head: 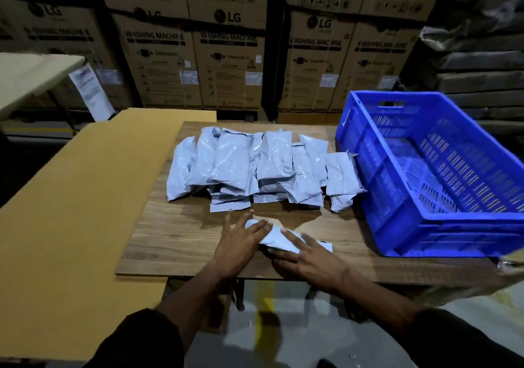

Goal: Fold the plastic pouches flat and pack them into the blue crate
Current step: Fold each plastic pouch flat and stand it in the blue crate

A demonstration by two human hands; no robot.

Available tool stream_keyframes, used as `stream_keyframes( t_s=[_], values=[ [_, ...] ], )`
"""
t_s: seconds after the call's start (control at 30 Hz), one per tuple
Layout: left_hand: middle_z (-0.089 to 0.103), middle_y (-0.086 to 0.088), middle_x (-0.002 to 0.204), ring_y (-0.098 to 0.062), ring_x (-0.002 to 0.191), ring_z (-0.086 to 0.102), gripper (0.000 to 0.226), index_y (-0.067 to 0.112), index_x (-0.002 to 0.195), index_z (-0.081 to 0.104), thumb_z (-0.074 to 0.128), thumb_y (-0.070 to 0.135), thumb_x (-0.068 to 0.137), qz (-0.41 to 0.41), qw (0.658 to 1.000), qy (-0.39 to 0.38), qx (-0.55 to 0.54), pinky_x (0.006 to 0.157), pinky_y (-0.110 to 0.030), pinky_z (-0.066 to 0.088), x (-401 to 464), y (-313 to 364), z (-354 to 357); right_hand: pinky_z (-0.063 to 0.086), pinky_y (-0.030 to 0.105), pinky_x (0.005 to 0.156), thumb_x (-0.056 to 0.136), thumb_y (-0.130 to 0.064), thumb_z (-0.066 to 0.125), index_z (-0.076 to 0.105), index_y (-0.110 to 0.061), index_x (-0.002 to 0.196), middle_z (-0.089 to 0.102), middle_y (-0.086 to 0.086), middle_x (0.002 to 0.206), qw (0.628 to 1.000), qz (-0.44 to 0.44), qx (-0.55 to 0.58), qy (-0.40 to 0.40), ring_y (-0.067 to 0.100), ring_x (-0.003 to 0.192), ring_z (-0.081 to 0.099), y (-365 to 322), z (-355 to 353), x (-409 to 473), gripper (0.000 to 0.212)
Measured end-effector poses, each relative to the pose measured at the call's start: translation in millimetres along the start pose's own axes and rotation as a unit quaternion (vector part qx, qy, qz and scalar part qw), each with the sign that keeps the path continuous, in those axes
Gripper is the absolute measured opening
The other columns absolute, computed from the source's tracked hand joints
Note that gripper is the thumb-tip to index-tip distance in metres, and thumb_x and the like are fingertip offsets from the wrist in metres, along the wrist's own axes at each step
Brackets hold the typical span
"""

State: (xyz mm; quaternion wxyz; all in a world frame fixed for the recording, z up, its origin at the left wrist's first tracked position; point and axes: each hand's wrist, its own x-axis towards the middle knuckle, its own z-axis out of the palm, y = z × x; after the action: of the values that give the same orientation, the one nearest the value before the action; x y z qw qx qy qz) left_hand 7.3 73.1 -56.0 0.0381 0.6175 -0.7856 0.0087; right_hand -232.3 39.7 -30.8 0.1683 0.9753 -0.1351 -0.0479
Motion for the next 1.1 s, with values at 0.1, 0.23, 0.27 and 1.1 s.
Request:
stream_keyframes(
  t_s=[0.1,0.23,0.27,1.1],
  values=[
    [0.036,-0.003,0.163,-0.029,0.143,0.042,0.088,0.021,0.158,0.027,0.077,0.034,0.086,-0.065,0.994,0.057,-0.065,0.108,-0.053,0.037,-2,0,-1,0.058,0.04,0.053,0.093,-0.021,0.037,0.066,-0.023,0.118,0.058,-0.005,0.142,0.995,0.032,0.07,0.068,0.042,0.115,0.064,8,-8,5,0.038],
    [0.008,-0.011,0.17,-0.034,0.149,0.031,0.079,0.013,0.162,0.006,0.041,0.047,0.1,-0.189,0.957,0.111,-0.19,0.112,-0.048,0.037,-18,12,13,0.057,0.04,0.051,0.095,-0.025,0.045,0.049,-0.026,0.138,0.04,-0.008,0.157,0.983,0.095,0.144,0.059,0.035,0.116,0.062,21,-18,-6,0.043],
    [0.011,-0.013,0.17,-0.035,0.148,0.033,0.077,0.013,0.162,0.007,0.035,0.05,0.1,-0.194,0.957,0.093,-0.192,0.112,-0.05,0.039,-21,16,19,0.058,0.041,0.054,0.09,-0.017,0.053,0.048,-0.024,0.138,0.038,-0.006,0.157,0.978,0.117,0.162,0.065,0.035,0.11,0.064,25,-23,-11,0.05],
    [0.052,-0.017,0.149,-0.039,0.137,0.047,0.067,0.014,0.135,0.063,0.038,0.059,0.092,-0.083,0.993,-0.065,-0.046,0.108,-0.064,0.03,40,148,56,0.047,0.045,0.102,0.085,0.008,0.058,0.061,0.001,0.132,0.057,0.02,0.14,0.833,0.47,0.195,0.216,0.041,0.119,0.061,268,-81,-167,0.048]
  ],
)
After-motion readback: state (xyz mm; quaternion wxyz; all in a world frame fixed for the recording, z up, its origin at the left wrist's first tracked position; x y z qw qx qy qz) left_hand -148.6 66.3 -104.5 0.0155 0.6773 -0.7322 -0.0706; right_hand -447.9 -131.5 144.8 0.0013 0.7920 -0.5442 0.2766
